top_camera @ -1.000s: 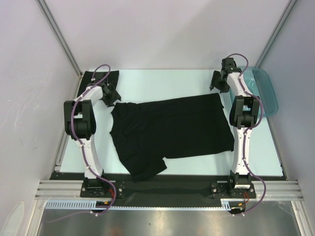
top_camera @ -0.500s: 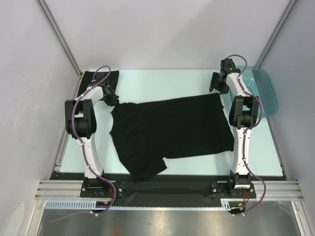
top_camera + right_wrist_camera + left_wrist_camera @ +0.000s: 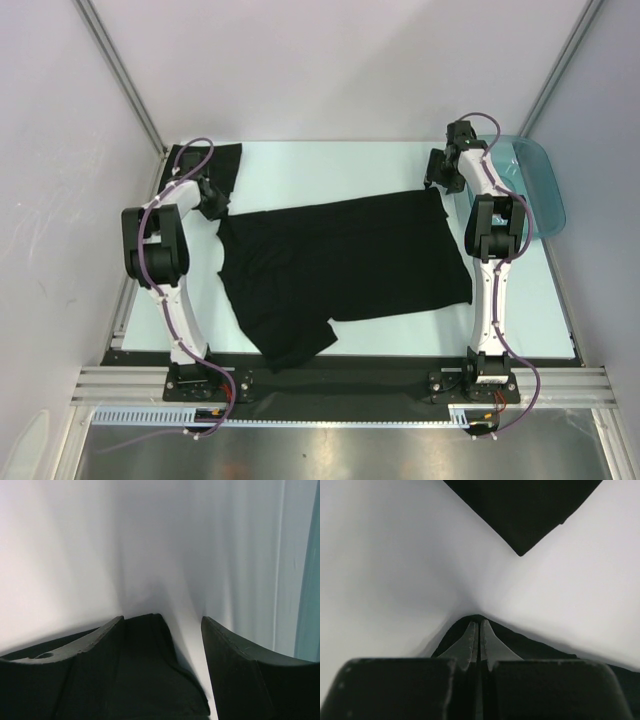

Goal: Fold and stack the t-shirts
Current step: Fold the tshirt

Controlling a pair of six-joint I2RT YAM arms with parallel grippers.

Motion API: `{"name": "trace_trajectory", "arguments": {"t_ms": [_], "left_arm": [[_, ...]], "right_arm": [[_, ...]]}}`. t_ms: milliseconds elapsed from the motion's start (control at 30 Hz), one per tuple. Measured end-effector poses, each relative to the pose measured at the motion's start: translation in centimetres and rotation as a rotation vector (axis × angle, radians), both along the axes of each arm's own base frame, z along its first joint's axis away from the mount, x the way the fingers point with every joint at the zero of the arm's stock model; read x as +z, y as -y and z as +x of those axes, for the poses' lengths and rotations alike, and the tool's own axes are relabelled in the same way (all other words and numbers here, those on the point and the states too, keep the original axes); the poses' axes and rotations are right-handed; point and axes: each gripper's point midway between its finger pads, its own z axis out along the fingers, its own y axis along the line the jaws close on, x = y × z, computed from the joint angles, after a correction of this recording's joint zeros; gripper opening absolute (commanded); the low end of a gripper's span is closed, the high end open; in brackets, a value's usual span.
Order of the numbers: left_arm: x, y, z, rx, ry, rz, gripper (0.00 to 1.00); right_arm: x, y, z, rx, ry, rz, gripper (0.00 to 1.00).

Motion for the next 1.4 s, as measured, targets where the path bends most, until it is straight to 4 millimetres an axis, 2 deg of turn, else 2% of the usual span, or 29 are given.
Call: {"name": "trace_trajectory", "arguments": {"t_ms": [133, 233, 300, 333, 367, 467, 533, 633, 667, 700, 733, 767, 800, 933, 1033, 1200, 1300, 1400], "left_arm": [[0.1, -0.7, 0.0, 0.016, 0.003, 0.009, 0.00], [0.1, -1.1, 0.0, 0.024, 0.002, 0.009, 0.00], [0.1, -1.2, -0.1, 0.026, 0.001, 0.010, 0.00], [0.1, -1.2, -0.1, 0.027, 0.000, 0.011, 0.00], [0.1, -1.3, -0.1, 0.027, -0.003, 0.014, 0.00], [0.0, -1.4, -0.3, 0.022, -0.007, 0.022, 0.00], [0.0, -1.5, -0.4, 0.020, -0.012, 0.029, 0.00], [-0.1, -1.7, -0.7, 0.024, -0.025, 0.040, 0.03], [-0.2, -1.8, -0.8, 0.024, -0.030, 0.043, 0.07], [-0.2, -1.8, -0.9, 0.023, -0.036, 0.047, 0.27], [-0.3, -1.8, -1.0, 0.020, -0.041, 0.050, 0.39], [-0.2, -2.0, -1.1, 0.018, -0.046, 0.057, 0.48], [0.0, -1.9, -1.0, 0.021, -0.043, 0.055, 0.57], [1.6, -2.6, -1.4, 0.033, -0.029, 0.084, 0.79], [4.1, -3.0, -2.3, 0.044, 0.010, 0.098, 0.81], [8.4, -2.4, -6.1, 0.029, 0.085, 0.101, 0.74], [9.8, -1.0, -9.8, -0.004, 0.129, 0.068, 0.71], [9.8, 1.3, -13.7, -0.065, 0.168, 0.013, 0.74]], "right_arm": [[0.0, 0.0, 0.0, 0.001, 0.000, 0.002, 0.66], [0.1, -0.4, 0.1, 0.009, 0.005, 0.014, 0.61], [0.0, -0.9, 0.1, 0.017, 0.006, 0.020, 0.50], [-0.1, -1.2, 0.2, 0.024, 0.006, 0.023, 0.42], [-0.1, -1.4, 0.2, 0.026, 0.006, 0.027, 0.30], [-0.4, -2.0, 0.5, 0.035, 0.013, 0.037, 0.10], [-0.3, -2.3, 0.7, 0.037, 0.020, 0.037, 0.06], [-0.2, -2.4, 0.9, 0.035, 0.029, 0.036, 0.05], [-0.1, -2.3, 1.0, 0.034, 0.031, 0.035, 0.06], [-0.1, -2.3, 1.1, 0.032, 0.033, 0.033, 0.08], [-0.1, -2.2, 1.1, 0.031, 0.035, 0.033, 0.12], [-0.1, -2.2, 1.2, 0.028, 0.038, 0.033, 0.32], [-0.2, -2.2, 1.2, 0.026, 0.038, 0.031, 0.42], [0.2, -1.7, 1.5, 0.018, 0.047, 0.002, 0.74], [1.2, -1.3, 1.6, -0.008, 0.053, -0.018, 0.87], [3.7, -1.5, 0.5, -0.051, 0.038, -0.023, 0.92], [6.6, -2.5, -1.4, -0.047, 0.032, -0.026, 0.92], [10.7, -5.1, -3.6, 0.003, 0.070, -0.019, 0.89]]}}
